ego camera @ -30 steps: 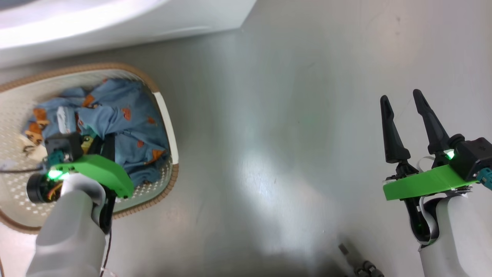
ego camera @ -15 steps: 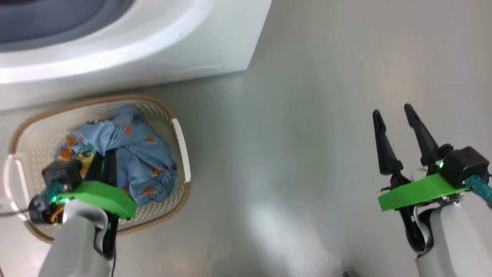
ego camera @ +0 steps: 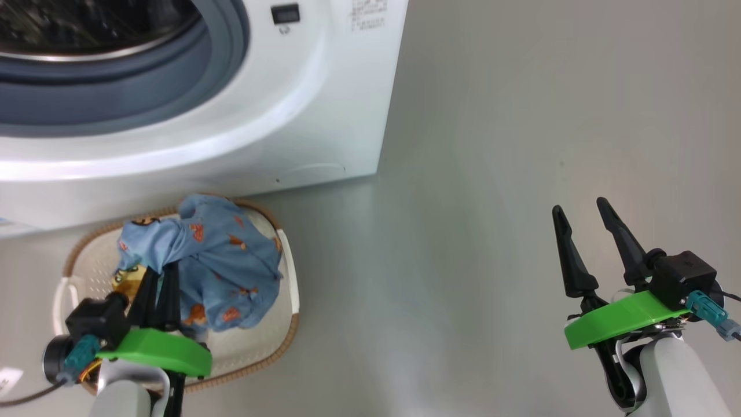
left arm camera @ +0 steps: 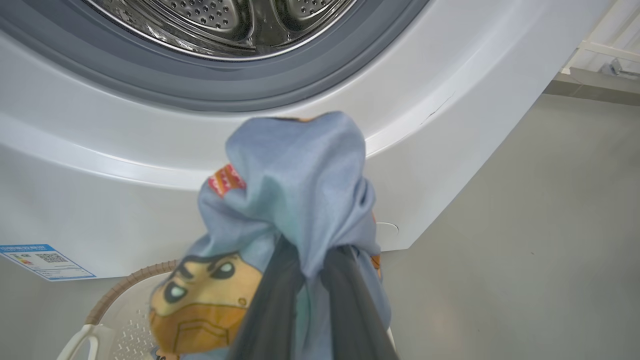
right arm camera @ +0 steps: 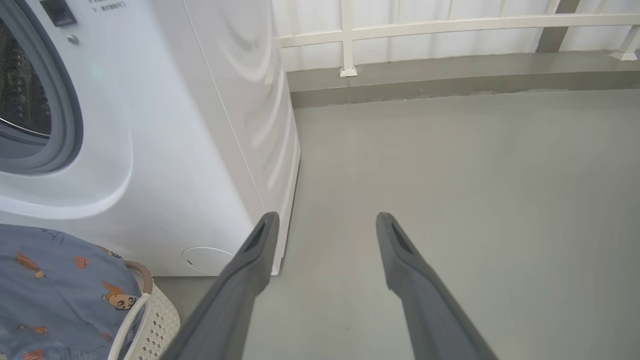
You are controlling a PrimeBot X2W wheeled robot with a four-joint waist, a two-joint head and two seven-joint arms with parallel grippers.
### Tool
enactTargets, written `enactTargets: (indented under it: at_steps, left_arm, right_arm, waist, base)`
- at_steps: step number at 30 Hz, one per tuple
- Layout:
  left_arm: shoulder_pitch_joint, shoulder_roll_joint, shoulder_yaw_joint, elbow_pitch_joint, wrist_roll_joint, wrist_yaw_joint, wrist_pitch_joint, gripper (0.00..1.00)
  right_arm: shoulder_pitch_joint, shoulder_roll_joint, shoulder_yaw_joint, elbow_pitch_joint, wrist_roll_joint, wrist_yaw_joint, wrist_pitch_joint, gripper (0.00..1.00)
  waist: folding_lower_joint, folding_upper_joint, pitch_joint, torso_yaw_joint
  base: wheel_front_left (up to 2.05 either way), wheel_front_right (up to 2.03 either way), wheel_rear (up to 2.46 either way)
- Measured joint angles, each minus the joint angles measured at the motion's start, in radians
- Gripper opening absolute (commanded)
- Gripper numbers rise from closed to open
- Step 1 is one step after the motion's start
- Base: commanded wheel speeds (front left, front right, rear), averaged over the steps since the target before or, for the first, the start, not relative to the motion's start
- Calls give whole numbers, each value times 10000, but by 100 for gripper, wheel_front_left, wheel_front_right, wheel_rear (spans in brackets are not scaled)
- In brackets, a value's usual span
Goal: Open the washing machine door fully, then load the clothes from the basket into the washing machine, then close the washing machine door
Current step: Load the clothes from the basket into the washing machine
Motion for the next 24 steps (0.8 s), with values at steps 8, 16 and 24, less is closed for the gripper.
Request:
enactTargets:
  at_steps: [8, 16, 24]
  left_arm:
    - [992, -151, 470, -1386, 391, 2, 0, 0]
    - [2079, -222, 836, -2587, 803, 44, 0, 0]
    - [2926, -261, 1032, -3164, 928, 113, 0, 0]
  right_arm:
    - [249, -48, -2, 48, -8, 0, 0, 100]
    - [619, -42, 2, 98, -61, 0, 0, 100]
    - [964, -23, 44, 96, -234, 0, 0, 100]
  waist:
    - [1, 0, -933, 82]
    - [1, 0, -1849, 177]
    - [0, 0, -2646, 226]
  base:
    - [0, 0, 0]
    - [0, 0, 0]
    - [0, 0, 0]
